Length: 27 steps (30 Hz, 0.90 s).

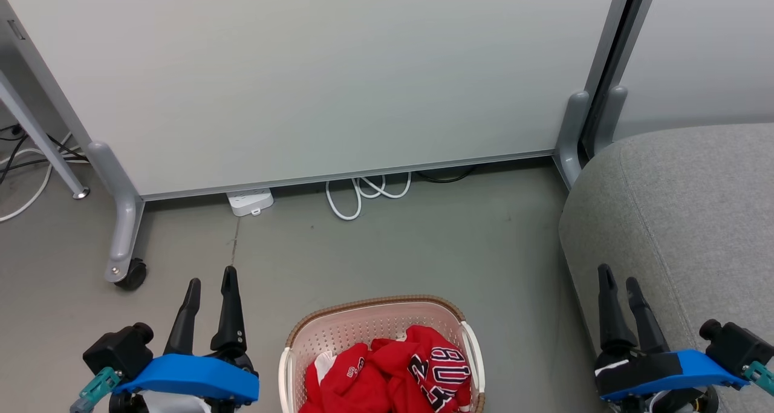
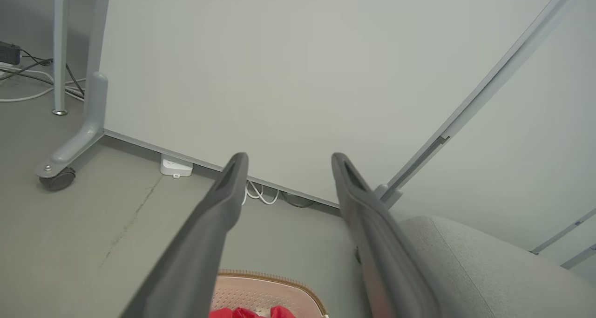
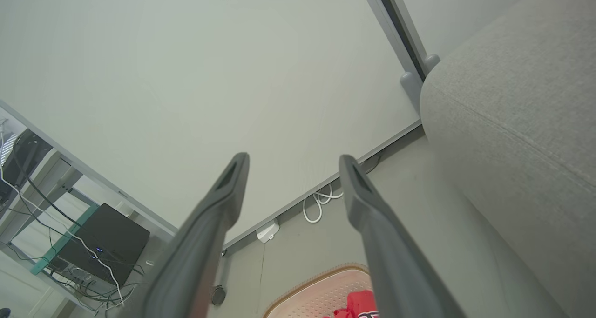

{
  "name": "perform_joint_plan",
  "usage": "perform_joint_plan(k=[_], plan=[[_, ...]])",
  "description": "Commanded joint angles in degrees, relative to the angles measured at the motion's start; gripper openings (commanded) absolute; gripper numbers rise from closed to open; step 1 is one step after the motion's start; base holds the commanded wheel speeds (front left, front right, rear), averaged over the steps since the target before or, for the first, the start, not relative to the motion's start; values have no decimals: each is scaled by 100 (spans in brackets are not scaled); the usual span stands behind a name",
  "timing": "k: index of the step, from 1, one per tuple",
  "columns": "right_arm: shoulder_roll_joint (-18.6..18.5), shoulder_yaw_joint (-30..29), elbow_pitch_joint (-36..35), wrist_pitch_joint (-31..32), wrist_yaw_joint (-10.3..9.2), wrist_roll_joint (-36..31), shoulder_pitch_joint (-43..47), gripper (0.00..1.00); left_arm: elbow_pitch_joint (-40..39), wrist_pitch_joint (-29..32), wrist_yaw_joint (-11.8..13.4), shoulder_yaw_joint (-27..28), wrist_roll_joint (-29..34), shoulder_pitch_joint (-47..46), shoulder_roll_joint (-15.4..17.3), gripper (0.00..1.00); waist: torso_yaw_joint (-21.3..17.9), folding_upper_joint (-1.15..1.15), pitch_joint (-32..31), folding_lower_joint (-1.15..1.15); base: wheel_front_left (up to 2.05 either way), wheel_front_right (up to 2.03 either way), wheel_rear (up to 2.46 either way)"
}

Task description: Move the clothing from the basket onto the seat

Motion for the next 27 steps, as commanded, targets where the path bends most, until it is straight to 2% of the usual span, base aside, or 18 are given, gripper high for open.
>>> perform_joint_plan(k=[1, 27], plan=[[-24, 29, -32, -56, 3, -170, -118, 100, -39, -59, 28, -27, 178, -150, 44, 100, 2, 0, 1, 0, 0, 0, 0], [-28, 128, 92, -391, 3, -1492, -135, 100, 150, -396, 170, -320, 1550, -237, 55, 100, 63, 0, 10, 0, 0, 0, 0]])
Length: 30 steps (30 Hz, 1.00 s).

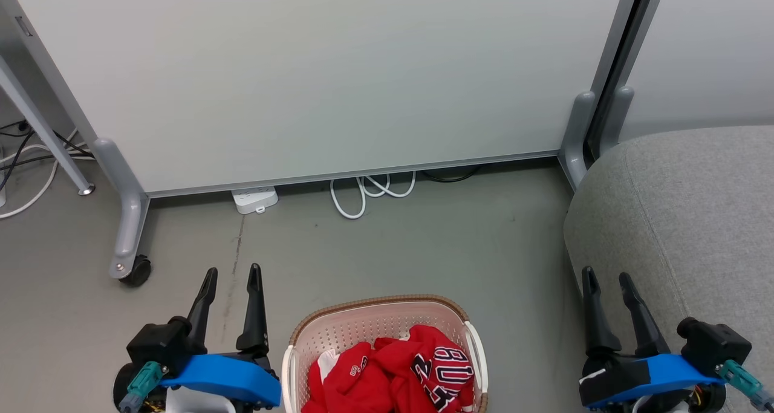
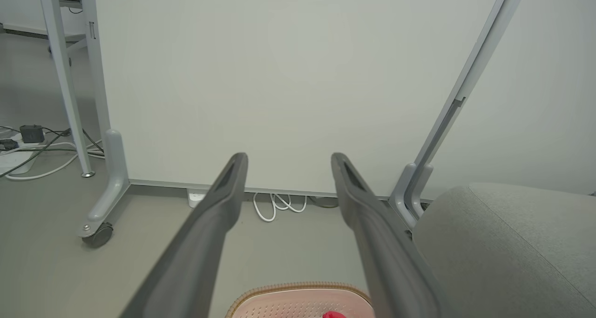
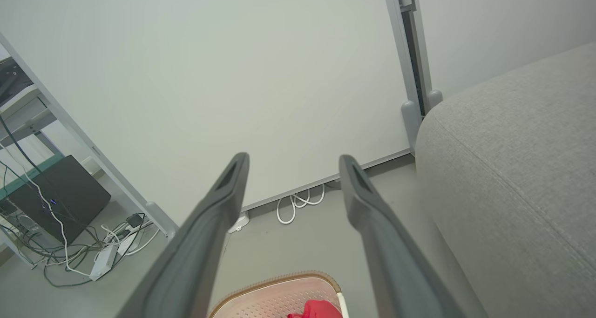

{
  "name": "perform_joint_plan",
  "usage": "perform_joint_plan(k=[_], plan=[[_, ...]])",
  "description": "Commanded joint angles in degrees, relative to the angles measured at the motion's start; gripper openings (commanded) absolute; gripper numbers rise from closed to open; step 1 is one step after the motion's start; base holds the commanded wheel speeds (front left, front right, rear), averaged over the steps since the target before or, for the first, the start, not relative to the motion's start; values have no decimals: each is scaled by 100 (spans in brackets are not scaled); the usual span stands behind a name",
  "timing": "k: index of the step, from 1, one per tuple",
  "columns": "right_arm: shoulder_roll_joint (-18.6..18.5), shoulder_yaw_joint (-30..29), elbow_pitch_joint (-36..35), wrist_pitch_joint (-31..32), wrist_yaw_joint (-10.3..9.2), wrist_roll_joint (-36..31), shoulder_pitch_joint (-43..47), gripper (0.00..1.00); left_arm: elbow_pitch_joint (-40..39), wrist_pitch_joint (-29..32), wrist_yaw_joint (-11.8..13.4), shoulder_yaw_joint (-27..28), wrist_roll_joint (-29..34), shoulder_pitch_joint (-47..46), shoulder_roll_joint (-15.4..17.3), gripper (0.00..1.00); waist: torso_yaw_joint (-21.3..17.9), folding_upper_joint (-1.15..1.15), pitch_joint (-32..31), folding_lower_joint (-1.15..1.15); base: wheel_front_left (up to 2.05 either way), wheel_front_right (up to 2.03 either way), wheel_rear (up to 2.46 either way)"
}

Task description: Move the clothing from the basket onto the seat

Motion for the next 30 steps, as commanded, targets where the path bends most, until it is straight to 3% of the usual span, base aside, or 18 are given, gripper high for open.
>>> perform_joint_plan(k=[1, 30], plan=[[-25, 17, -5, -49, 2, -102, -115, 100, 2, -43, 23, -7, 119, -124, 38, 100, 1, 0, 1, 0, 0, 0, 0], [-28, 123, 145, -362, 1, -1282, -107, 100, 180, -362, 85, -281, 1255, -186, 47, 100, 15, 0, -4, 0, 0, 0, 0]])
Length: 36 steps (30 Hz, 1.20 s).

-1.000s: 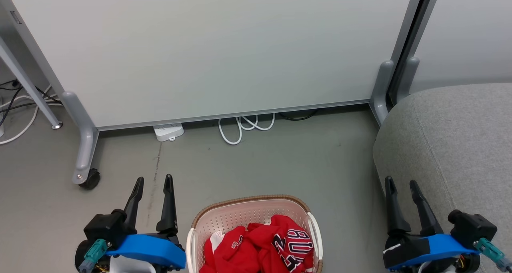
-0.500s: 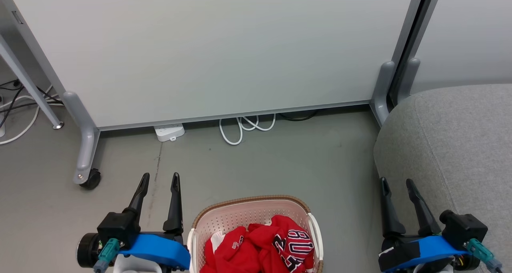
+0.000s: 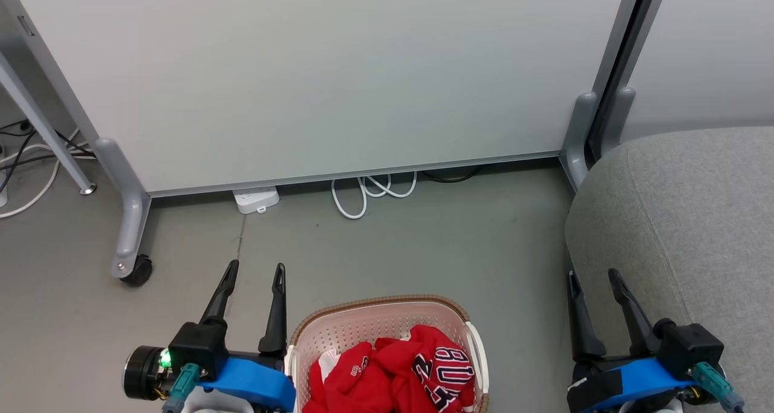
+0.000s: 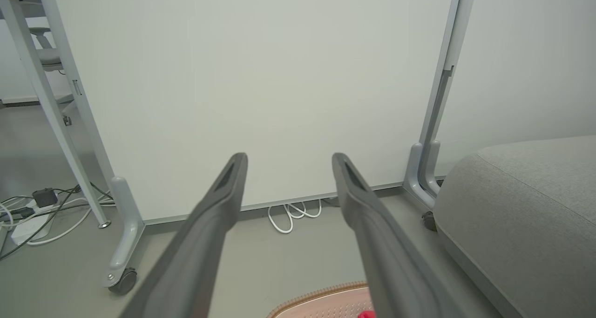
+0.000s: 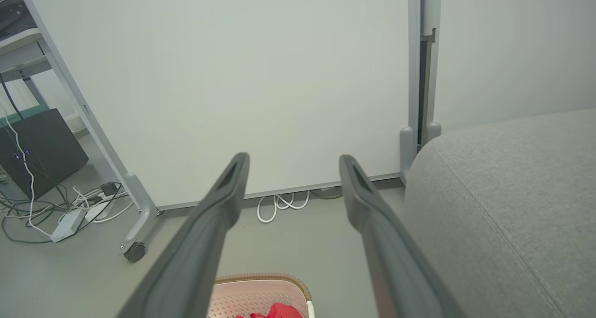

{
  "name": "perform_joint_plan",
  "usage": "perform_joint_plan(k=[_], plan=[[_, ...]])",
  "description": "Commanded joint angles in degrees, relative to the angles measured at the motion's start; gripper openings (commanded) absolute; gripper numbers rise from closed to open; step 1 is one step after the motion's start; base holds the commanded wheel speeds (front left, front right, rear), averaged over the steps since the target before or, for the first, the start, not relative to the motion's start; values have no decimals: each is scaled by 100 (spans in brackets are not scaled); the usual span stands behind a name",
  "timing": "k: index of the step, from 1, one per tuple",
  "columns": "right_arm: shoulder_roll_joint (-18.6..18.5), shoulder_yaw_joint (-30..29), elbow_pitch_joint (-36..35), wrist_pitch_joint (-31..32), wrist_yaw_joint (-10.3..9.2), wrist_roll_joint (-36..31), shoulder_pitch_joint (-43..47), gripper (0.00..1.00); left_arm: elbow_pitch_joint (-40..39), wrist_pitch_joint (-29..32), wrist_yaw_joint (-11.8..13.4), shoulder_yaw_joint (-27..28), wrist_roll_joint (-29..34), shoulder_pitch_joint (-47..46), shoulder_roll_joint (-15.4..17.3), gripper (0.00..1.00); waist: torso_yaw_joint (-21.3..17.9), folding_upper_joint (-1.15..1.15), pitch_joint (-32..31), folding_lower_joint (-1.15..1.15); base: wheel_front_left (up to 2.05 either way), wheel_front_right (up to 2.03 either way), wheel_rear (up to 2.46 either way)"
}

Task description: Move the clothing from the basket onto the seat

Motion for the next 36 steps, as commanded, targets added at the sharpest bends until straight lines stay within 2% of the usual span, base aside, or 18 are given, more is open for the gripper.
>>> perform_joint_plan(k=[1, 23, 31, 36], plan=[[-23, 17, 12, -46, 0, -92, -60, 100, 19, -49, 19, -25, 73, -75, 32, 100, 4, 0, 2, 0, 0, 0, 0], [-22, -19, 117, -27, 0, -45, -79, 100, 118, -43, -28, -57, 42, -91, 30, 100, 1, 0, 32, 0, 0, 0, 0], [-22, 30, 112, -27, 0, -11, -175, 100, 323, -42, -218, -199, 219, -393, 29, 100, -113, 0, 205, 0, 0, 0, 0], [-22, 82, 78, -27, -1, 14, -273, 100, 637, -41, -448, -355, 429, -788, 42, 100, -289, 0, 457, 0, 0, 0, 0]])
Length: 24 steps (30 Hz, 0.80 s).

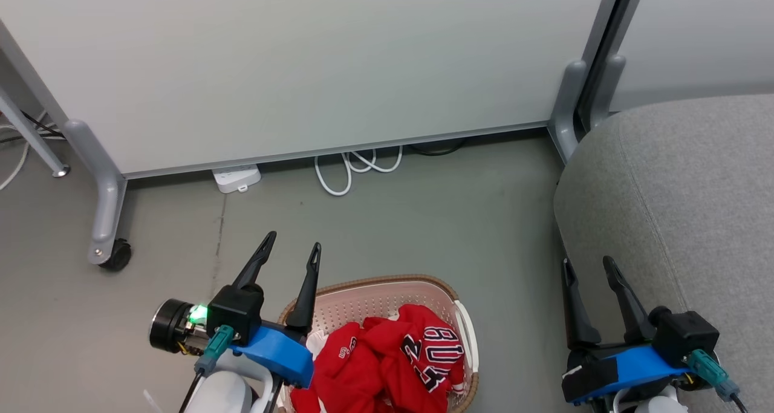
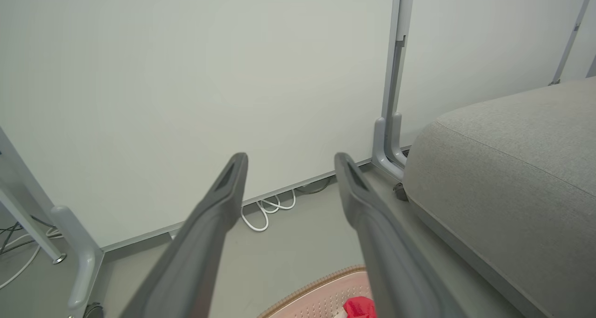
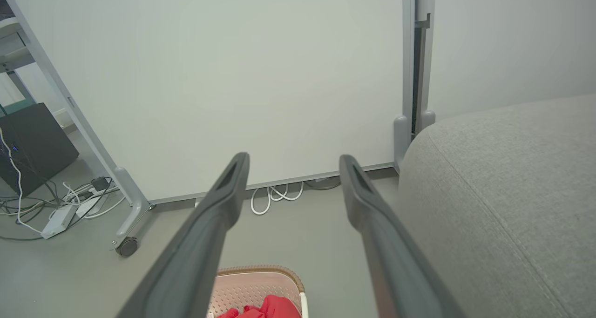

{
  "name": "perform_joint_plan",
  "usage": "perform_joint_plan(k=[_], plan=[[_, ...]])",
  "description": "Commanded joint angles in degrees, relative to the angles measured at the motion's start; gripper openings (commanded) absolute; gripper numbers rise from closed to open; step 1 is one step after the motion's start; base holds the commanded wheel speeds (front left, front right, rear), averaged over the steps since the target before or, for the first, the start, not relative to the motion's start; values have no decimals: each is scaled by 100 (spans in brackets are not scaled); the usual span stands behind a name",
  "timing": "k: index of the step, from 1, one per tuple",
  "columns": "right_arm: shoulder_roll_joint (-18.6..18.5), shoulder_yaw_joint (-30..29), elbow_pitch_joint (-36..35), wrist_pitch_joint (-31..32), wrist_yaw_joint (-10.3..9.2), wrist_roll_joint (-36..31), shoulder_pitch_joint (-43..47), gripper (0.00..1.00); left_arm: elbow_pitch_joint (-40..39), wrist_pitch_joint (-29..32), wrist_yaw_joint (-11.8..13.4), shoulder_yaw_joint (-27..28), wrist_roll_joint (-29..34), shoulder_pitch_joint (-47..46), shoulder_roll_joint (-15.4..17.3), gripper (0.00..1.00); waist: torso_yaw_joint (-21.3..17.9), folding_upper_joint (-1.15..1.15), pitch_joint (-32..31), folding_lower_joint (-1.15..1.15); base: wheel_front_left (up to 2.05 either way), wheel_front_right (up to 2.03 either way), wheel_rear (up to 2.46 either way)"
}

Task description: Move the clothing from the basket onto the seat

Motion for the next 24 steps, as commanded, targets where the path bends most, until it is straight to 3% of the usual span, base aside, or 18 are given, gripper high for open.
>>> perform_joint_plan(k=[1, 11, 24], plan=[[-20, 29, -19, -2, -2, 35, -108, 100, 116, -20, -81, -43, 76, -174, 41, 100, -144, 0, 170, 0, 0, 0, 0], [-18, 133, -143, -2, -1, 164, -554, 100, 1075, -19, -377, -569, 433, -1093, 162, 100, -643, 0, 1064, 0, 0, 0, 0], [-17, 212, -295, -2, -2, 400, -1188, 100, 2582, -19, -502, -1494, 717, -2015, 338, 100, -1047, 0, 2134, 0, 0, 0, 0]])
